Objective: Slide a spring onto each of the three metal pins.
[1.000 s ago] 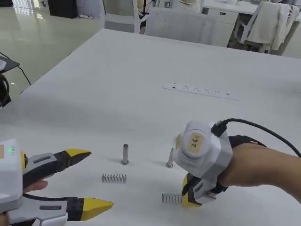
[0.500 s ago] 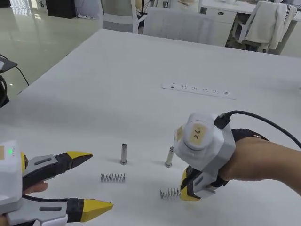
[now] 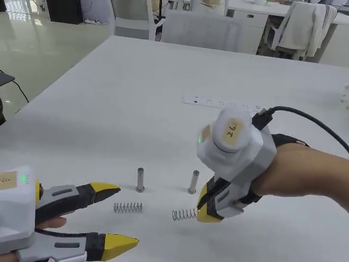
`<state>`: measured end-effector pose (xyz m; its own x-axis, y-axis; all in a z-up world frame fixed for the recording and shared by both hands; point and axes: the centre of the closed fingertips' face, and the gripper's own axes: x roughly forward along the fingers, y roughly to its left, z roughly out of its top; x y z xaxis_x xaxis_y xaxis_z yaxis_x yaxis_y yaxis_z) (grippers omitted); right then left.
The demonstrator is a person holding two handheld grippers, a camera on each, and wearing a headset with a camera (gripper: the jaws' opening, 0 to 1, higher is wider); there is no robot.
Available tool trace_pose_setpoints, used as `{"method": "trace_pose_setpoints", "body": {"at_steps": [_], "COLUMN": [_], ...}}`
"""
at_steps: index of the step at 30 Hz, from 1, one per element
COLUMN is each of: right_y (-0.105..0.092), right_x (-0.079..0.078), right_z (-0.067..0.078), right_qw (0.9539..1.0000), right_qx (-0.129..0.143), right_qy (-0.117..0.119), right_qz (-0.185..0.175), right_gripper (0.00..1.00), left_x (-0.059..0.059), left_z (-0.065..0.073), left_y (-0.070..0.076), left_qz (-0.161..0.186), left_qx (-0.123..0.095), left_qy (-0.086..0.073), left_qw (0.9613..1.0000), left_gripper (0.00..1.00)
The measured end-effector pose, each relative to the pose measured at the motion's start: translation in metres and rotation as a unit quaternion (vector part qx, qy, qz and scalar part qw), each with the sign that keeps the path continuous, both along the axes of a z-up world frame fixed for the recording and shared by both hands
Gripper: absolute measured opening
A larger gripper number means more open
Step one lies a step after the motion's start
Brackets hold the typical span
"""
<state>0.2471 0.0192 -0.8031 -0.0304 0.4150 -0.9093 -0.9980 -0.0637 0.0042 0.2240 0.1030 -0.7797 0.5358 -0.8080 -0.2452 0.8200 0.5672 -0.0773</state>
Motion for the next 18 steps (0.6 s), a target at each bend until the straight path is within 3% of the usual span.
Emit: {"method": "trace_pose_setpoints", "body": {"at_steps": [11,18], "right_y": [0.016,0.025], "right_x": [-0.011,-0.018], "right_z": [0.016,0.023], "right_qw": [0.9996,0.9989], "right_qx": [0.021,0.028], "right_qy": [0.000,0.001], "right_qz": [0.021,0.037], "right_gripper": [0.08,0.08], "left_x": [-0.003,-0.004], "left_z": [0.005,0.008], "left_y": [-0.014,-0.023], "left_qz": [-0.035,-0.054], "left_qx": [0.001,0.006], "left_qy": [-0.006,-0.014], "left_qw": [0.9994,0.9984], "left_gripper": [0.35,0.31]}}
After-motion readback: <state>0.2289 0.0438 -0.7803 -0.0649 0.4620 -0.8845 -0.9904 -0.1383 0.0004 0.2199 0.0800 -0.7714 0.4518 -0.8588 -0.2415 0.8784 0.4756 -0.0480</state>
